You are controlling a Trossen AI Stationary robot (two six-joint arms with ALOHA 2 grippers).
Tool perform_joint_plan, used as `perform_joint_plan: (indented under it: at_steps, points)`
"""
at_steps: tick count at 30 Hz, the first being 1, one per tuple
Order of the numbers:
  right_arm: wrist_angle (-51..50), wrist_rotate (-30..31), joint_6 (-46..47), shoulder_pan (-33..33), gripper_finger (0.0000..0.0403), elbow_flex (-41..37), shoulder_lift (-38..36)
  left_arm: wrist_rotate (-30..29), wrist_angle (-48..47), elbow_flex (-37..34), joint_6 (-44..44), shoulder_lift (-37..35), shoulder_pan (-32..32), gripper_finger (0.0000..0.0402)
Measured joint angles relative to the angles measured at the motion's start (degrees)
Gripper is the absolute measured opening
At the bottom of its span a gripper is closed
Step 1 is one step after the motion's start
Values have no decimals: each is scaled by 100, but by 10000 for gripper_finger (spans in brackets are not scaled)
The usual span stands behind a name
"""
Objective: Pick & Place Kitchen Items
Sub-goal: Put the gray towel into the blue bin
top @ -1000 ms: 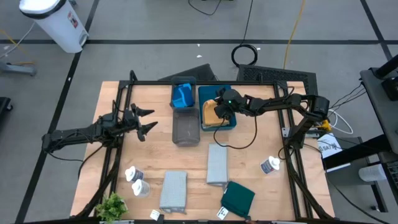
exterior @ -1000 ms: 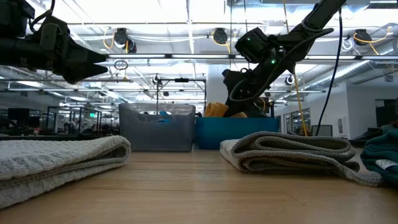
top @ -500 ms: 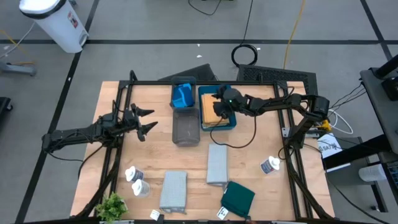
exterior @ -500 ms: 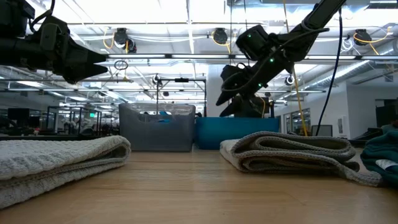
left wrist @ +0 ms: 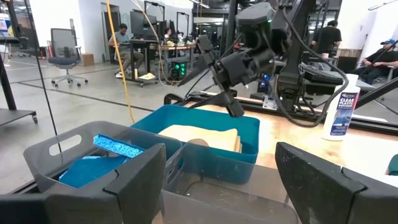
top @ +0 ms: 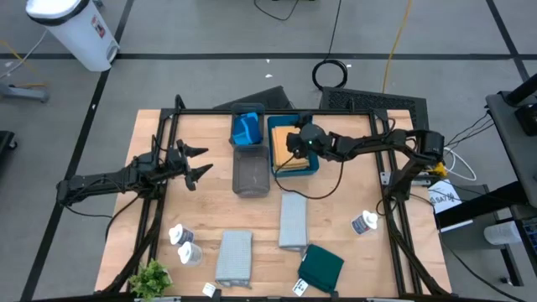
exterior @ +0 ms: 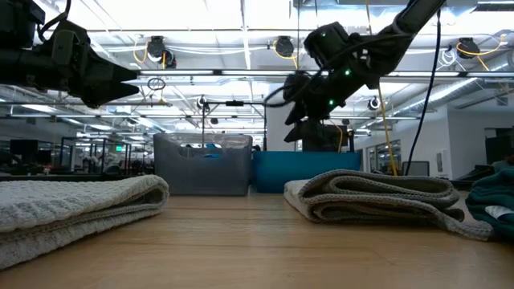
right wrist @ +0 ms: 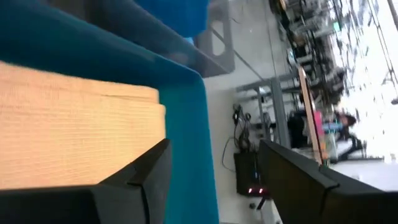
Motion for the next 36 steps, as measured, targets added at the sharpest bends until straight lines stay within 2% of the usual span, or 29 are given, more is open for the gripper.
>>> perform_joint_plan:
  at_steps: [4,12,19,21,29,34,36]
  points:
    - [-466,-315,1062,225,209,-1,-247,0,0,0,0,-1,0,308]
    - [-1788,-2532,2817,381,203,-7,-1400,-2,0,0,0,-1,0,308]
    - [-2118,-3899,3739,383,200,-537,-2755,-1,-3,0,0,0,1,308]
    - [-2092,-4105,3914,384,197,-762,-3176,-1,0,0,2,0,1,308]
    - [-1524,-4134,4737,430,188,-2043,-4743,0,0,0,2,1,1,308]
    - [-442,-4986,5103,738,188,-2804,-5416,0,0,0,2,-1,0,308]
    - [-15,-5048,5135,929,187,-3026,-5581,0,-3,0,2,1,0,308]
